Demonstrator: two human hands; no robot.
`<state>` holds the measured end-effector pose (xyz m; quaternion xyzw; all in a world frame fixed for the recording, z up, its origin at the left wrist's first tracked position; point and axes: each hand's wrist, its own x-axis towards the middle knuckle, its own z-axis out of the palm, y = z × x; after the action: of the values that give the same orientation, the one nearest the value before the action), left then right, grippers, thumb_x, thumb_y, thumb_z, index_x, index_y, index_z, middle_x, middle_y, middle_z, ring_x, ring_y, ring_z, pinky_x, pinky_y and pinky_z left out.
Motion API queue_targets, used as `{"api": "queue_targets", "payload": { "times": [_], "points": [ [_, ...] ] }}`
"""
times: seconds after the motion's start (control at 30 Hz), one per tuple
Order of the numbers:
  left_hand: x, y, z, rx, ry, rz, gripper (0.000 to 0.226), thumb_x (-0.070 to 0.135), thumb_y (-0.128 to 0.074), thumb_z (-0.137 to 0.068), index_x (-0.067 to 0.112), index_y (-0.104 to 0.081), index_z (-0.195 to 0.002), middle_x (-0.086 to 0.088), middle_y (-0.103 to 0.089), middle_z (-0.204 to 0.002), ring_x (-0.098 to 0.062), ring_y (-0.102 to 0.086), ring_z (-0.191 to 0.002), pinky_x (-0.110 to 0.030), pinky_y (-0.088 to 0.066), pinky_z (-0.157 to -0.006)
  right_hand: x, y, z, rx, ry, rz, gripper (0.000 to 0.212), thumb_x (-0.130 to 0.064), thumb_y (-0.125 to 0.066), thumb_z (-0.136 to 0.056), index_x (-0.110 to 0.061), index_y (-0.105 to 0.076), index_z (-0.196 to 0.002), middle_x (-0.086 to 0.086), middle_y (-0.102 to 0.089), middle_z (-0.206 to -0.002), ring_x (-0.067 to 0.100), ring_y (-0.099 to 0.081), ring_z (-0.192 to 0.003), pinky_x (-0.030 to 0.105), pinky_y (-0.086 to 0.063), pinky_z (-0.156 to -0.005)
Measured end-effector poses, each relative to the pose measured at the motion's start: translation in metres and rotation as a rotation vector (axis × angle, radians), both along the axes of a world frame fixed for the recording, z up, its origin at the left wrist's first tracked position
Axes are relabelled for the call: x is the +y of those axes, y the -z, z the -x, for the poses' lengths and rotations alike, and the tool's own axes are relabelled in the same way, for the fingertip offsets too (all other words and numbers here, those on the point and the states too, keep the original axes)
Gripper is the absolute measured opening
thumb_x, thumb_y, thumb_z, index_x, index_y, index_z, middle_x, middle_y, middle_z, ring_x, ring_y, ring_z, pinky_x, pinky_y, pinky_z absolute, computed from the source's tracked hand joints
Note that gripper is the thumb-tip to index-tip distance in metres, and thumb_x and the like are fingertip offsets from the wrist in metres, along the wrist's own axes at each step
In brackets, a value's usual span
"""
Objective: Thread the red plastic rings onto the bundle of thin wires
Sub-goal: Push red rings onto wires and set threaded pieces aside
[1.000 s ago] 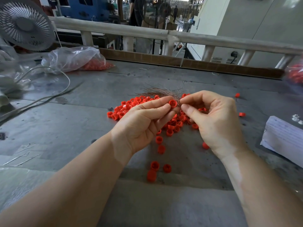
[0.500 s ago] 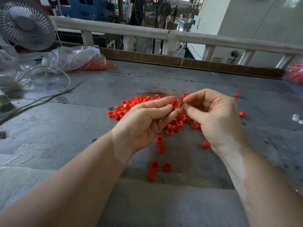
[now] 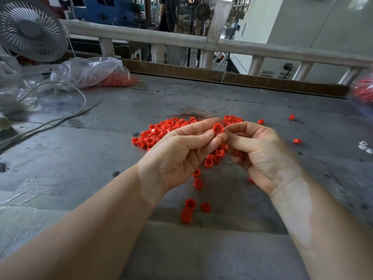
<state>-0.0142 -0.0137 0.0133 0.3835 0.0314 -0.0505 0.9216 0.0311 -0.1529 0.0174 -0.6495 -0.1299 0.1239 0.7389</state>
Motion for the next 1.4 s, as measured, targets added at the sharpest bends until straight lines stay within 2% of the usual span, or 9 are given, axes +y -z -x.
{"api": "queue_targets", "payload": {
  "times": [0.2, 0.43, 0.63, 0.87, 1.0, 1.1, 1.23, 1.33, 1.4],
  "points": [
    [0.0, -0.001, 0.0, -0.003, 0.027, 0.013, 0.023, -0.003, -0.056, -0.067, 0.003, -0.076, -0.078, -0.012, -0.072, -0.079, -0.013, -0.071, -0.071, -0.016, -0.056, -0.06, -0.002, 0.002, -0.002, 0.011, 0.014, 0.009, 0.011, -0.026, -0.074, -0.047, -0.02, -0.069, -0.055, -0.007, -0.06, -0.052, 0.001, -0.051, -0.043, 0.013, -0.037, -0.037],
    [-0.001, 0.0, 0.0, 0.014, 0.004, 0.086, 0.023, -0.004, -0.055, -0.067, 0.001, -0.075, -0.077, -0.014, -0.071, -0.081, -0.015, -0.071, -0.074, -0.017, -0.056, -0.061, 0.001, 0.004, -0.003, -0.131, -0.003, 0.023, 0.009, -0.028, -0.071, -0.058, -0.021, -0.072, -0.063, -0.008, -0.063, -0.059, 0.001, -0.054, -0.055, 0.013, -0.038, -0.043],
    [-0.001, 0.0, -0.001, -0.038, 0.005, 0.098, 0.022, -0.004, -0.056, -0.068, 0.002, -0.075, -0.077, -0.013, -0.072, -0.083, -0.015, -0.071, -0.077, -0.016, -0.055, -0.061, 0.0, 0.001, -0.002, 0.011, -0.032, -0.009, 0.031, -0.034, -0.076, -0.044, -0.018, -0.067, -0.069, -0.004, -0.066, -0.061, 0.002, -0.055, -0.048, 0.013, -0.038, -0.04],
    [-0.002, 0.0, -0.001, -0.081, 0.002, 0.077, 0.021, -0.002, -0.056, -0.069, 0.004, -0.075, -0.076, -0.013, -0.072, -0.083, -0.015, -0.071, -0.077, -0.017, -0.055, -0.061, -0.002, 0.0, -0.002, 0.116, -0.112, -0.075, 0.028, -0.021, -0.072, -0.051, -0.011, -0.063, -0.076, 0.0, -0.066, -0.06, 0.005, -0.058, -0.047, 0.014, -0.045, -0.043],
    [-0.002, 0.001, -0.002, -0.06, -0.027, 0.065, 0.019, -0.001, -0.057, -0.067, 0.003, -0.075, -0.073, -0.012, -0.071, -0.078, -0.015, -0.071, -0.075, -0.017, -0.056, -0.061, -0.002, -0.001, 0.0, 0.07, -0.103, -0.015, 0.025, -0.02, -0.071, -0.056, -0.01, -0.063, -0.077, -0.001, -0.067, -0.058, 0.006, -0.061, -0.05, 0.014, -0.046, -0.043],
    [-0.002, 0.001, -0.003, -0.025, -0.055, 0.059, 0.018, -0.001, -0.057, -0.065, 0.002, -0.075, -0.071, -0.013, -0.071, -0.077, -0.015, -0.071, -0.073, -0.017, -0.056, -0.059, -0.003, 0.0, -0.001, -0.002, -0.056, 0.034, 0.01, -0.016, -0.071, -0.066, -0.012, -0.064, -0.073, 0.001, -0.068, -0.062, 0.007, -0.063, -0.055, 0.014, -0.045, -0.043],
    [-0.002, 0.004, -0.004, 0.027, -0.099, 0.057, 0.017, -0.003, -0.057, -0.064, -0.001, -0.07, -0.074, -0.012, -0.071, -0.073, -0.016, -0.071, -0.07, -0.018, -0.056, -0.058, -0.012, 0.001, -0.01, -0.163, 0.177, 0.204, 0.019, -0.001, -0.068, -0.08, -0.017, -0.064, -0.07, 0.002, -0.069, -0.068, 0.003, -0.06, -0.056, 0.014, -0.043, -0.044],
    [-0.002, 0.004, -0.005, 0.044, -0.112, 0.055, 0.017, -0.003, -0.058, -0.062, -0.002, -0.069, -0.075, -0.011, -0.07, -0.073, -0.016, -0.071, -0.07, -0.018, -0.056, -0.057, -0.018, 0.003, -0.015, -0.415, 0.334, 0.532, 0.025, -0.003, -0.072, -0.078, -0.023, -0.063, -0.065, -0.007, -0.064, -0.063, 0.001, -0.056, -0.053, 0.013, -0.042, -0.049],
    [-0.002, 0.005, -0.005, 0.052, -0.12, 0.057, 0.02, -0.004, -0.058, -0.063, -0.002, -0.067, -0.08, -0.011, -0.07, -0.071, -0.016, -0.071, -0.069, -0.018, -0.056, -0.056, -0.019, 0.005, -0.014, -0.519, 0.337, 0.756, 0.029, -0.005, -0.073, -0.077, -0.027, -0.061, -0.062, -0.012, -0.062, -0.062, 0.007, -0.06, -0.052, 0.014, -0.043, -0.049]
  ]
}}
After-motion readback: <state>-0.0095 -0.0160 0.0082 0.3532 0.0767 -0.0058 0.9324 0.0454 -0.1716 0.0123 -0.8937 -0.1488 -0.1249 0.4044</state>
